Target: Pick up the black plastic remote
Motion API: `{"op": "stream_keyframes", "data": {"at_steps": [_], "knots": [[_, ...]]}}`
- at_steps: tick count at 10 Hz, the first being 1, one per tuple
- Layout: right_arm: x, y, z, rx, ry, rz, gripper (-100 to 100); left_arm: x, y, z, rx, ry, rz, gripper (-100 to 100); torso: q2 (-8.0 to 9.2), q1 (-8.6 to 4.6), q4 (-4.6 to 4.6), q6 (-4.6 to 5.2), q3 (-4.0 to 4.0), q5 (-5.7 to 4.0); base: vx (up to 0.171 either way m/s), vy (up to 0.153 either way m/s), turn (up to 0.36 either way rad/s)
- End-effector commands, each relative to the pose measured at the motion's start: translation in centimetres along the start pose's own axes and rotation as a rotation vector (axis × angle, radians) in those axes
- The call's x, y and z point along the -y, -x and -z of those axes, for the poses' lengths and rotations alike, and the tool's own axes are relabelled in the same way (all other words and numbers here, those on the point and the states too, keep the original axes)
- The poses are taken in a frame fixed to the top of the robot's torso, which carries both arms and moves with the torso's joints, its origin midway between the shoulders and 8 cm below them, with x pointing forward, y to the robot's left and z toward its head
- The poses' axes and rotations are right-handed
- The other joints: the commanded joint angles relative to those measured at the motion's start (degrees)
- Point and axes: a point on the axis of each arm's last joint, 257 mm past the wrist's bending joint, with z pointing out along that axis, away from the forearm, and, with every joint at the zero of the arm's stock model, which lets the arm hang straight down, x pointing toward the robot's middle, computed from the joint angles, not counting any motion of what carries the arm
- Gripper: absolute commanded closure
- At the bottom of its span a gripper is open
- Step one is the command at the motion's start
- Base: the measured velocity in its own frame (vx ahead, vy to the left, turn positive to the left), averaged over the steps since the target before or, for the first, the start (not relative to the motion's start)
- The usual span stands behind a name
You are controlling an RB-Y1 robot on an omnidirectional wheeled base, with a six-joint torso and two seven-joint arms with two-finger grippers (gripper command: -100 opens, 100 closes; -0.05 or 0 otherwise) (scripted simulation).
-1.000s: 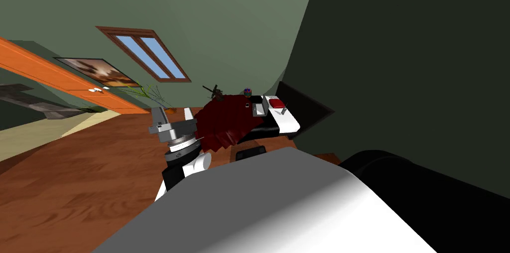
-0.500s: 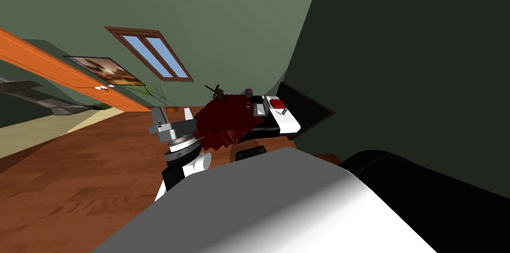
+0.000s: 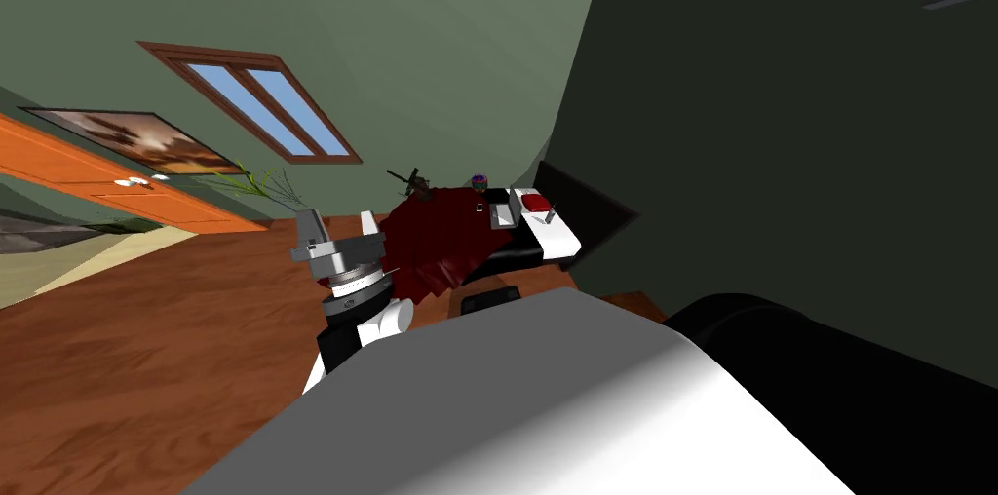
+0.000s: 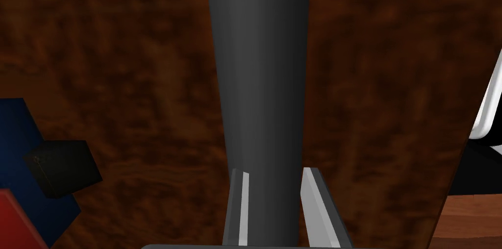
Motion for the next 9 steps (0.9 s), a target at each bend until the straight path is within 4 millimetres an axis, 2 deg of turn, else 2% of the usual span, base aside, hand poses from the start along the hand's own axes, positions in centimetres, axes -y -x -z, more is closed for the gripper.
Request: {"op": "stream_keyframes", "data": {"at_steps": [1, 9], "knots": [[0.3, 0.3, 0.1, 0.003, 0.001, 0.030, 100, 0.0, 0.0, 0.0, 0.000, 0.000, 0.000, 0, 0.00, 0.00, 0.00, 0.00, 0.00, 0.00, 0.093, -0.017, -0.174], [2.6, 2.0, 0.9, 0.016, 0.007, 0.190, 100, 0.0, 0.0, 0.0, 0.000, 0.000, 0.000, 0, 0.04, 0.08, 0.01, -0.05, 0.02, 0.04, 0.079, -0.008, -0.198]]}}
